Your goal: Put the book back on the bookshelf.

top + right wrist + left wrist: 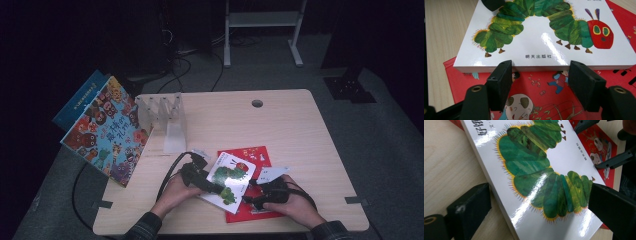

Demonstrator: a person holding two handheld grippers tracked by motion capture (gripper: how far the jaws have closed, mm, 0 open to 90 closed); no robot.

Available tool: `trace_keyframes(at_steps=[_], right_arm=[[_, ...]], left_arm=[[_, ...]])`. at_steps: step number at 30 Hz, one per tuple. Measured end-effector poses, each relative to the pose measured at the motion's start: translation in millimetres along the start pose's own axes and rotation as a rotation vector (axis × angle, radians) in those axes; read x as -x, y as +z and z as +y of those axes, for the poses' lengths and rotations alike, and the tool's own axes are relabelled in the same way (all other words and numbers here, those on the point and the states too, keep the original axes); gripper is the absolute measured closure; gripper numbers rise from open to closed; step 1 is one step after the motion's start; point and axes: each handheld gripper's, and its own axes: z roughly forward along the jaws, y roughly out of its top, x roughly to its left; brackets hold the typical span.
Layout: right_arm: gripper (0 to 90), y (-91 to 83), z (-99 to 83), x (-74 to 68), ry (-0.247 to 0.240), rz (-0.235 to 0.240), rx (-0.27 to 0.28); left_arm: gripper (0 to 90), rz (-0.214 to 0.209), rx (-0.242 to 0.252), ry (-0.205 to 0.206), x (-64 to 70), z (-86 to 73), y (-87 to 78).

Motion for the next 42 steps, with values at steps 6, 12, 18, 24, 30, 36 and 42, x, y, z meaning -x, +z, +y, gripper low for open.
trace_keyframes(at_steps=[6, 12, 18, 24, 30, 36, 42], right_arm=[[27.7, 0.4, -0.1, 0.9, 0.0, -0.007, -0.005], [26.3, -0.4, -0.9, 1.6, 0.004, -0.013, -0.008], [25.9, -1.0, -1.3, 2.9, 0.01, -0.017, -0.009], [25.0, -1.4, -1.4, 4.7, 0.013, -0.017, -0.011], [24.2, -1.7, -1.2, 6.3, 0.023, -0.018, -0.013], [24.5, -2.1, -1.4, 8.9, 0.036, -0.016, -0.009], [25.0, -2.7, -2.1, 9.1, 0.031, -0.02, -0.009]], left_arm=[[6.0, -0.016, 0.027, -0.008, 1.8, 1.9, -4.8], [7.3, -0.026, 0.072, -0.008, 8.0, 5.6, -13.8], [10.2, -0.057, 0.14, 0.015, 15.9, 12.6, -28.0], [10.9, -0.068, 0.165, 0.059, 25.9, 19.1, -34.4], [11.5, -0.071, 0.172, 0.072, 30.7, 22.4, -36.6], [18.0, -0.129, 0.141, 0.11, 43.0, 26.8, -27.7], [20.8, -0.141, 0.114, 0.107, 41.8, 33.4, -23.6]])
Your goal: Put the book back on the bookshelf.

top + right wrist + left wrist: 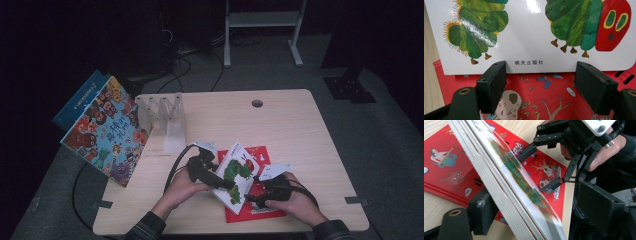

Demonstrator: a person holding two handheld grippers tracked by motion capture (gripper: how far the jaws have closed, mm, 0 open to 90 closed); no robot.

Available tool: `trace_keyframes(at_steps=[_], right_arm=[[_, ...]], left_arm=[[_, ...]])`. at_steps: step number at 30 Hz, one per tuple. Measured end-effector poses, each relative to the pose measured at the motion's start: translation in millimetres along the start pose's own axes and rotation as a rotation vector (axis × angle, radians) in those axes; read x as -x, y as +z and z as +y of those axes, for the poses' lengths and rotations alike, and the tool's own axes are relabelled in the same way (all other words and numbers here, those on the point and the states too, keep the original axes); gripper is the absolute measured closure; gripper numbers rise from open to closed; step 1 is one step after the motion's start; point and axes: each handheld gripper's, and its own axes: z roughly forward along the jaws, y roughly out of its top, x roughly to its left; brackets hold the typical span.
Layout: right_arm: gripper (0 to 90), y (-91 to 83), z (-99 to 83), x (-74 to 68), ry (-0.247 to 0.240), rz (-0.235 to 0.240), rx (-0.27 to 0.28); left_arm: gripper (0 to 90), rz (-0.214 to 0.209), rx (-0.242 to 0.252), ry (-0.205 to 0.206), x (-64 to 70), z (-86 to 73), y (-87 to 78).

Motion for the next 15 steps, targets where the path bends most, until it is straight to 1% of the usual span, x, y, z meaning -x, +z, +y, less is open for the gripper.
trace_keyframes(at_steps=[2, 4, 5, 7, 11, 15], right_arm=[[25.0, -0.1, -0.2, -0.1, 0.001, 0.002, 0.0], [25.1, -0.2, -0.3, 0.0, 0.0, 0.003, 0.0], [25.1, -0.1, -0.3, 0.0, 0.0, 0.003, 0.0], [25.1, -0.1, -0.1, -0.2, 0.0, 0.002, -0.001], [25.2, 0.0, 0.2, -0.5, 0.0, 0.0, -0.002], [25.3, 0.0, 0.5, -1.5, 0.001, 0.003, -0.005]], left_arm=[[24.6, -0.009, -0.005, -0.011, -1.8, 1.6, -1.5], [28.4, -0.011, -0.014, -0.016, -3.7, 3.2, -2.7], [30.3, -0.01, -0.011, -0.025, -3.9, 3.4, -2.8], [35.2, -0.003, -0.015, -0.042, -5.5, 4.4, -3.5], [42.3, 0.014, -0.025, -0.06, -7.7, 5.9, -4.3], [50.1, 0.023, -0.039, -0.068, -9.0, 8.2, -4.5]])
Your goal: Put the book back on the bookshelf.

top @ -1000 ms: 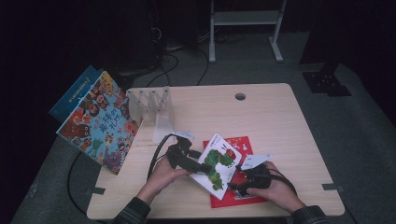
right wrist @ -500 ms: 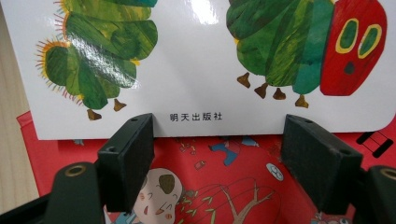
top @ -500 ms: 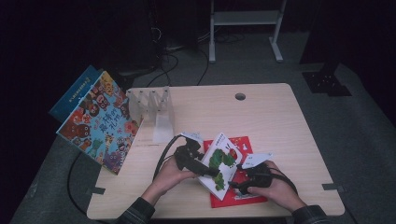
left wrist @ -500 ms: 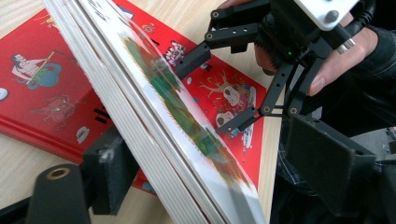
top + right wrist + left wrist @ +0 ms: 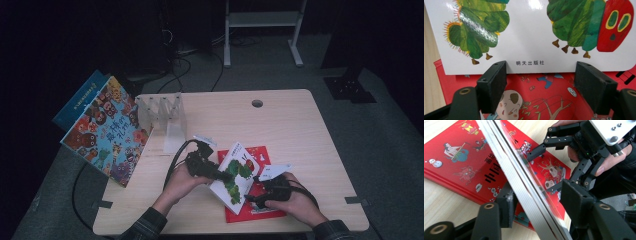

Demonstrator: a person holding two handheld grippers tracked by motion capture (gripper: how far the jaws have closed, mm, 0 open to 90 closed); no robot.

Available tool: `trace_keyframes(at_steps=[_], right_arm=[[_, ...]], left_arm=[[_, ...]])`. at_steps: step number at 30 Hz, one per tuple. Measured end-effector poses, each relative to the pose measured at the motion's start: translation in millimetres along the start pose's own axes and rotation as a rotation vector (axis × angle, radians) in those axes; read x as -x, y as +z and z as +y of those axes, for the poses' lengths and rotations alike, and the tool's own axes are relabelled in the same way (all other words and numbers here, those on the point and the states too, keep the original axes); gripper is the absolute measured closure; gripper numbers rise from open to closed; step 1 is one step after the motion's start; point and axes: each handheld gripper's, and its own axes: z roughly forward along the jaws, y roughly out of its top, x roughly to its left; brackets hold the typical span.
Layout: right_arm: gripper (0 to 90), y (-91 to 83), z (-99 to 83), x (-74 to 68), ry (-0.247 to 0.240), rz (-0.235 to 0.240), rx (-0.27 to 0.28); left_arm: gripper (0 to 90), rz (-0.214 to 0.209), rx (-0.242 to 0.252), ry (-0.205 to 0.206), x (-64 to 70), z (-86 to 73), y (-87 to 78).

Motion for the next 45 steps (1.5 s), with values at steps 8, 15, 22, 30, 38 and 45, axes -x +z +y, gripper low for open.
trace_keyframes(at_steps=[8, 15, 22, 30, 38, 45], right_arm=[[25.2, 0.0, 0.1, -2.0, -0.002, 0.0, 0.0], [25.3, 0.0, 0.1, -2.0, -0.003, 0.0, -0.001], [27.7, 0.5, 0.7, -3.0, -0.015, 0.003, 0.0], [28.0, 0.8, 0.7, -2.3, -0.018, 0.004, 0.003], [27.9, -1.1, -0.7, 0.8, -0.008, -0.001, 0.003], [27.5, -0.6, -0.7, 1.1, -0.012, -0.004, 0.004]], left_arm=[[58.6, 0.029, -0.021, -0.033, -0.2, 3.9, 2.6], [63.3, 0.033, -0.039, -0.071, -0.1, 6.8, 2.6], [65.9, 0.044, -0.05, -0.075, 1.3, 9.2, -1.1], [70.0, 0.057, -0.065, -0.044, 3.2, 9.8, -10.2], [76.0, 0.088, -0.03, 0.004, 6.7, 10.4, -24.5], [76.3, 0.101, -0.035, 0.036, 8.8, 10.1, -26.7]])
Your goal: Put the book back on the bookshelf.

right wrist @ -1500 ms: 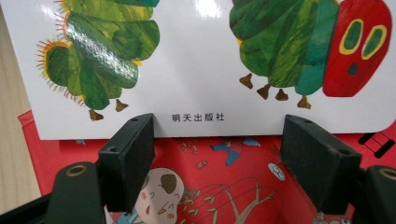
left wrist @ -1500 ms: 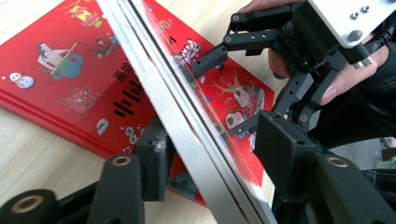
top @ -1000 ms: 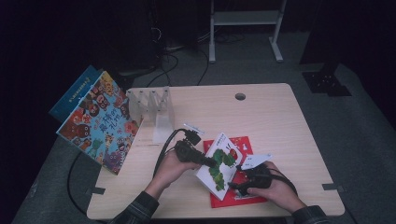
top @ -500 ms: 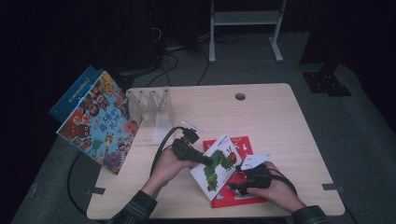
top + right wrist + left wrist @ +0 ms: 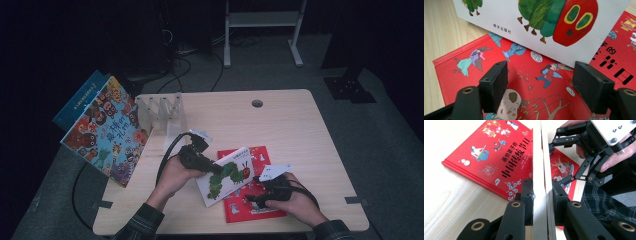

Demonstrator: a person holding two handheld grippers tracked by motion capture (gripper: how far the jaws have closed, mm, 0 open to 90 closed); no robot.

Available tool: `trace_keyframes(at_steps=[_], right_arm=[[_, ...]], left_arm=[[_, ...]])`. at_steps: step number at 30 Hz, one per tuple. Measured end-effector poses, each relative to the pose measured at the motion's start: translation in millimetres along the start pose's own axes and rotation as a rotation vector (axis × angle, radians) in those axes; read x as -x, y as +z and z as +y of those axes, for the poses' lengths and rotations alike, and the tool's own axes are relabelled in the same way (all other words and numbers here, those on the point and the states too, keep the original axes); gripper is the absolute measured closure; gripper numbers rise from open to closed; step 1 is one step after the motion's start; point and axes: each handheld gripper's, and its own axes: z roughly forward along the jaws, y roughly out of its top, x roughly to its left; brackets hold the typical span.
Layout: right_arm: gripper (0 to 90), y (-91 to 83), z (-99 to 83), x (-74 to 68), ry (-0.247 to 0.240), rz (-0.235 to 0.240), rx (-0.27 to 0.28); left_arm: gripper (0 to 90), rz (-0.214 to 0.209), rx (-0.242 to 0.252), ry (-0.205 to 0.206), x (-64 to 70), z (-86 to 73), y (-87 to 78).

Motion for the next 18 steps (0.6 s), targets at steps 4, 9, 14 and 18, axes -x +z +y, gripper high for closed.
trace_keyframes(at_steps=[4, 9, 14, 18], right_arm=[[27.5, -0.1, -0.1, 0.1, -0.001, 0.0, -0.001], [26.5, -1.7, -0.3, 2.3, 0.01, -0.009, 0.002], [24.6, -5.1, -0.8, 8.5, 0.036, -0.034, 0.017], [22.6, -9.9, -1.8, 16.0, 0.059, -0.058, 0.037]], left_arm=[[76.3, -0.004, 0.005, 0.012, 0.2, -0.6, -1.8], [76.3, -0.008, 0.031, 0.008, -1.5, -1.6, -7.7], [76.2, 0.003, 0.044, 0.007, -2.8, -3.3, -14.1], [76.3, 0.011, 0.053, 0.017, -2.8, -4.5, -19.8]])
